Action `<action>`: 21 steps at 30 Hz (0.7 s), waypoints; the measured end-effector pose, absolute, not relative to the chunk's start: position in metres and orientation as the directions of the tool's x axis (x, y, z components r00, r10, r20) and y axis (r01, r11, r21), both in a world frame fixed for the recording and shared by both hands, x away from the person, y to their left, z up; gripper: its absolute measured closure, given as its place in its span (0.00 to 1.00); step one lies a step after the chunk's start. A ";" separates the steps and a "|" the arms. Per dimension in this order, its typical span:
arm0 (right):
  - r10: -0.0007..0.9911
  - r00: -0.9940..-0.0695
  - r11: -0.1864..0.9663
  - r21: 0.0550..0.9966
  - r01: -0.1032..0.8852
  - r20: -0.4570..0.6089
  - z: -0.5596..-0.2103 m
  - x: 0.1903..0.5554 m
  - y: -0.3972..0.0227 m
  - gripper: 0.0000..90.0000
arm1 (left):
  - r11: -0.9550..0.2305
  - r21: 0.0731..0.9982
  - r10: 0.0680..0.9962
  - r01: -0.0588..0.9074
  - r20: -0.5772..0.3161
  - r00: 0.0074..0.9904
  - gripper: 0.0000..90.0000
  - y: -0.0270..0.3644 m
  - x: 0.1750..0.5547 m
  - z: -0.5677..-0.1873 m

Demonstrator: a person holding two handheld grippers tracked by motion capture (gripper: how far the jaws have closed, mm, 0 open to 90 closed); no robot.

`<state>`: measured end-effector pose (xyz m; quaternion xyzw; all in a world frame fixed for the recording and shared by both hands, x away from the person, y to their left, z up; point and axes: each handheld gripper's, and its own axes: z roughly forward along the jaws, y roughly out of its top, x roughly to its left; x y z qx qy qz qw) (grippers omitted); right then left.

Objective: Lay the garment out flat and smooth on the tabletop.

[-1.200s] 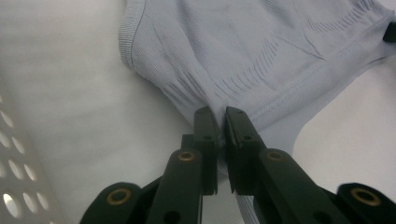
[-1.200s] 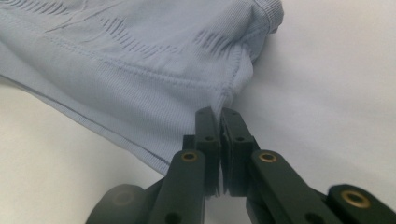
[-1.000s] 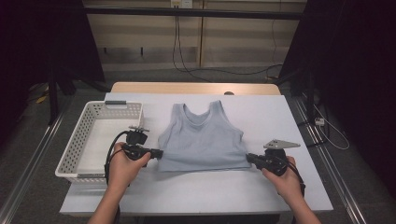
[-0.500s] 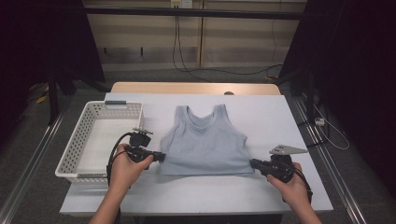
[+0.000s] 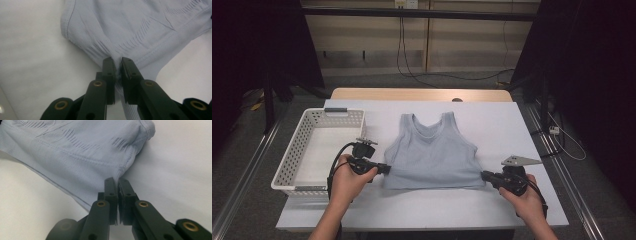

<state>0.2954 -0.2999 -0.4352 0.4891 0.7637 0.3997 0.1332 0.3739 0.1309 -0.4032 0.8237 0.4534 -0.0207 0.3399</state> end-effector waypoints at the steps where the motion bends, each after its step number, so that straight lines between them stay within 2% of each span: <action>1: 0.853 -0.487 0.204 0.741 0.640 0.186 -0.436 0.296 -0.300 0.97 | -0.359 0.541 0.733 0.761 -0.342 0.588 0.91 0.131 0.374 -0.403; 4: 0.852 -0.493 0.216 0.739 0.638 0.177 -0.437 0.296 -0.299 0.93 | -0.357 0.549 0.731 0.756 -0.339 0.592 0.89 0.132 0.374 -0.403; 5: 0.856 -0.490 0.221 0.742 0.633 0.164 -0.437 0.295 -0.299 0.90 | -0.347 0.563 0.729 0.750 -0.341 0.593 0.85 0.133 0.375 -0.403; 6: 0.861 -0.485 0.221 0.745 0.630 0.154 -0.437 0.296 -0.300 0.86 | -0.335 0.578 0.724 0.744 -0.348 0.596 0.78 0.133 0.375 -0.402; 8: 0.868 -0.474 0.206 0.761 0.615 0.148 -0.437 0.297 -0.302 0.69 | -0.336 0.584 0.705 0.739 -0.365 0.608 0.71 0.132 0.375 -0.400; 10: 0.864 -0.483 0.210 0.773 0.599 0.140 -0.436 0.298 -0.302 0.66 | -0.342 0.600 0.701 0.723 -0.350 0.622 0.64 0.130 0.376 -0.399; 12: 0.865 -0.479 0.196 0.778 0.597 0.150 -0.436 0.299 -0.299 0.57 | -0.345 0.613 0.706 0.711 -0.330 0.627 0.56 0.130 0.380 -0.400; 15: 0.860 -0.486 0.190 0.786 0.588 0.156 -0.435 0.299 -0.294 0.50 | -0.354 0.619 0.709 0.701 -0.310 0.633 0.44 0.129 0.385 -0.403; 21: 0.850 -0.503 0.175 0.814 0.554 0.160 -0.431 0.302 -0.286 0.38 | -0.359 0.630 0.701 0.689 -0.306 0.644 0.30 0.124 0.391 -0.400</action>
